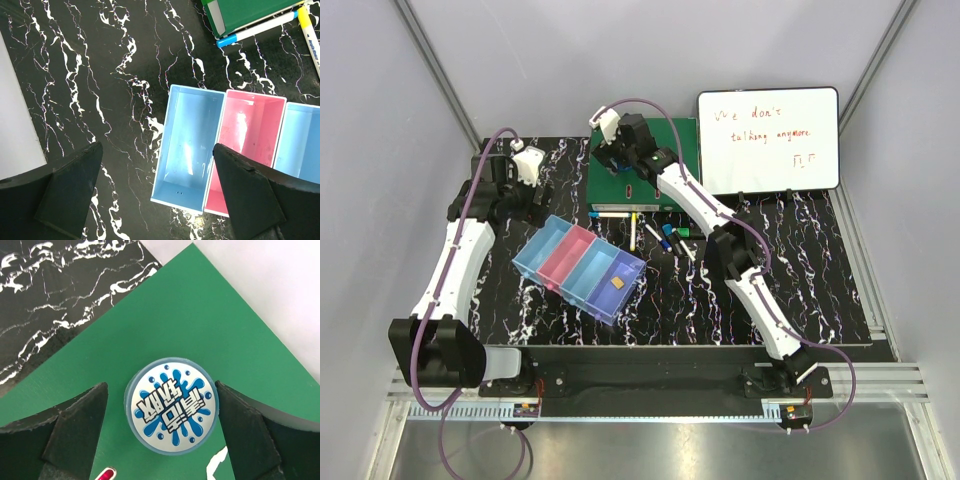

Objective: Sort the stationery into containers
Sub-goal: Pick up the stationery from the corner of the board.

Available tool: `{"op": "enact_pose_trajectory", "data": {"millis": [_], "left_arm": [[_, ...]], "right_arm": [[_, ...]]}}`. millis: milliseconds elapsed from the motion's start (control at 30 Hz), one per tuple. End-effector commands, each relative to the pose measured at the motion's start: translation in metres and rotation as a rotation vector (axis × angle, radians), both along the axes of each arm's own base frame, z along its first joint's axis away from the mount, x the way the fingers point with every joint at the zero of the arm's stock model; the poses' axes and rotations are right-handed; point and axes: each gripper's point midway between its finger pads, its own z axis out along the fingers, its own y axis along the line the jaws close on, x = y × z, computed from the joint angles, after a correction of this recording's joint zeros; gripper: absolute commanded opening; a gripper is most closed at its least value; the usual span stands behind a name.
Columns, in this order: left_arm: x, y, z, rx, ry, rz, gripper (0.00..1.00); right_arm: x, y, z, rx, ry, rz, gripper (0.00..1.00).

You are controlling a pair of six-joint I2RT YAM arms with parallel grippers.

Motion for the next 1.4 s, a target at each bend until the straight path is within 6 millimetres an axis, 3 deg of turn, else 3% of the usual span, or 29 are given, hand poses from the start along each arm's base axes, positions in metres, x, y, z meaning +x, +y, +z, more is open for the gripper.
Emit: {"op": "enact_pose_trajectory", "data": {"millis": [0, 333, 467, 733, 867, 900, 967, 1000, 1033, 1133, 1167, 1200, 1267, 1300, 1333, 1367], "left_arm": [[0.011, 0.005, 0.017, 0.023, -0.061, 0.007, 0.99], [0.01, 0.006, 0.018, 0.026, -0.061, 0.005, 0.99], [0.01, 0.005, 0.015, 0.024, -0.055, 0.003, 0.99], [0.009, 0.004, 0.011, 0.017, -0.046, 0.0, 0.99], [0.009, 0.003, 0.009, 0.015, -0.041, -0.003, 0.99], [0.008, 0.003, 0.01, 0.015, -0.043, -0.003, 0.99], [0.008, 0.004, 0.01, 0.019, -0.044, -0.001, 0.99], [0.008, 0.004, 0.009, 0.019, -0.041, -0.001, 0.99], [0.008, 0.004, 0.01, 0.019, -0.043, -0.001, 0.99], [0.008, 0.004, 0.008, 0.017, -0.039, 0.0, 0.99], [0.008, 0.004, 0.008, 0.016, -0.039, -0.001, 0.99], [0.007, 0.004, 0.007, 0.016, -0.036, 0.001, 0.99], [0.007, 0.003, 0.005, 0.014, -0.031, 0.001, 0.99], [0.007, 0.003, 0.005, 0.015, -0.032, 0.0, 0.99], [0.007, 0.004, 0.005, 0.017, -0.03, 0.002, 0.99], [0.007, 0.004, 0.005, 0.019, -0.03, 0.002, 0.99]], "right_arm": [[0.003, 0.001, 0.051, 0.11, -0.068, -0.02, 0.93], [0.012, -0.017, 0.047, 0.143, -0.038, -0.096, 0.82], [0.011, -0.019, 0.046, 0.145, -0.03, -0.1, 0.7], [0.007, -0.019, 0.06, 0.167, -0.035, -0.093, 0.33], [0.002, -0.021, 0.074, 0.17, -0.047, -0.086, 0.3], [-0.001, -0.021, 0.069, 0.159, -0.03, -0.079, 0.29], [-0.011, -0.022, 0.084, 0.168, -0.028, -0.051, 0.26], [-0.017, -0.024, 0.072, 0.151, 0.005, -0.044, 0.24], [-0.023, -0.027, 0.09, 0.164, -0.009, -0.037, 0.24], [-0.05, -0.027, 0.099, 0.168, 0.026, 0.029, 0.18], [-0.058, -0.028, 0.086, 0.148, 0.058, 0.037, 0.17], [-0.069, -0.031, 0.102, 0.157, 0.044, 0.051, 0.17], [-0.087, -0.03, 0.089, 0.129, 0.082, 0.079, 0.15], [-0.097, -0.033, 0.104, 0.134, 0.064, 0.093, 0.15], [-0.104, -0.034, 0.104, 0.129, 0.07, 0.103, 0.14], [-0.118, -0.031, 0.088, 0.101, 0.106, 0.122, 0.14]]}}
